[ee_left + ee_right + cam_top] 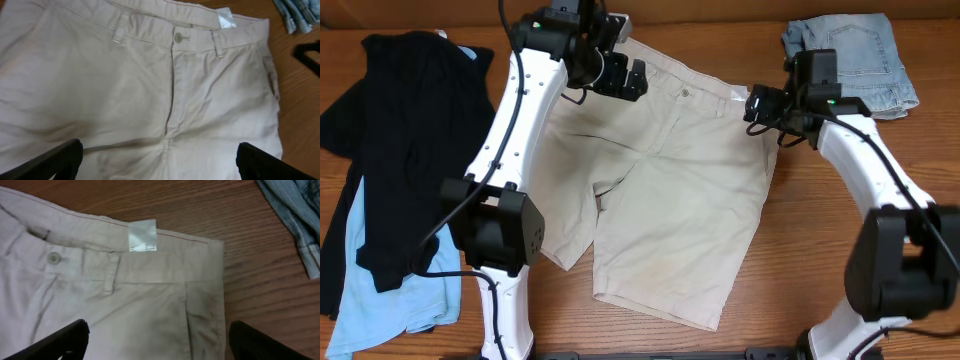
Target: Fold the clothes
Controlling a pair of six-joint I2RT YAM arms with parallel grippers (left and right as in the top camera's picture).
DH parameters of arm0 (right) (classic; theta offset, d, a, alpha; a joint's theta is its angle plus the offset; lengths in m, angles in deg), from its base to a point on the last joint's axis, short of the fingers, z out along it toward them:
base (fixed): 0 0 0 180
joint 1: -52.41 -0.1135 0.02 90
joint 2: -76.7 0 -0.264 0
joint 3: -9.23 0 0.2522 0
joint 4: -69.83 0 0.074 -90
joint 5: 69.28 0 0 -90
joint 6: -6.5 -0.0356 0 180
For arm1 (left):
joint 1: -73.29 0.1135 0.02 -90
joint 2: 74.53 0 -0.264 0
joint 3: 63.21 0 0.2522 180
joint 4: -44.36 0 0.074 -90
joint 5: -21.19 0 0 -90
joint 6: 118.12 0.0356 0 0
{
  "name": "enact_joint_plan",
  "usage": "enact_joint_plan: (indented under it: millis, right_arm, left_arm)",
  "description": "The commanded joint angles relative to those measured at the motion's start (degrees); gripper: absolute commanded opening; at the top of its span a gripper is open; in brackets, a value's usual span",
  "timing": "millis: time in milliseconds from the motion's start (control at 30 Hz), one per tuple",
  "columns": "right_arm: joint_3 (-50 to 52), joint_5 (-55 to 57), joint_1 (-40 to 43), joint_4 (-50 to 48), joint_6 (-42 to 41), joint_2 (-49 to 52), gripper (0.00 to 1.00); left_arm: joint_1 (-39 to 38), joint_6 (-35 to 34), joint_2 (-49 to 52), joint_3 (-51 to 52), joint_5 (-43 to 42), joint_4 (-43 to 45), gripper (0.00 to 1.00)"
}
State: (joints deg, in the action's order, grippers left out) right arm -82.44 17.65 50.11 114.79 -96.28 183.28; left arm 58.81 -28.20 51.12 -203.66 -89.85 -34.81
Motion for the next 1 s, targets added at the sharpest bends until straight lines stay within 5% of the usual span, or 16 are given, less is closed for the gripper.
enact_joint_plan:
  millis: [0, 100, 467, 733, 967]
  right_arm:
    - [-0.81, 3.13, 0.15, -1.70, 0.74, 3.67, 0.84]
    - [-0.81, 3.13, 0.17, -3.28, 0.59, 6.25, 0.66]
    - [-0.81, 4.96, 1.60, -4.35, -2.54, 12.70, 0.57]
    - [-0.81, 9.14, 4.63, 3.74, -9.57, 12.90, 0.04]
    - [-0.81, 8.76, 8.70, 18.05, -20.59, 12.90, 0.04]
  left_arm:
    - [-0.59, -1.22, -0.61, -0.92, 1.05, -0.11, 1.00]
    - [-0.72, -1.25, -0.59, -0.92, 1.92, -0.15, 1.00]
    - [-0.98, -1.25, -0.55, -0.90, 1.95, -0.39, 1.00]
    - [-1.36, -1.22, -0.35, -0.52, 1.95, -0.50, 1.00]
    - [-2.43, -1.18, -0.31, 1.73, 1.97, -1.46, 1.00]
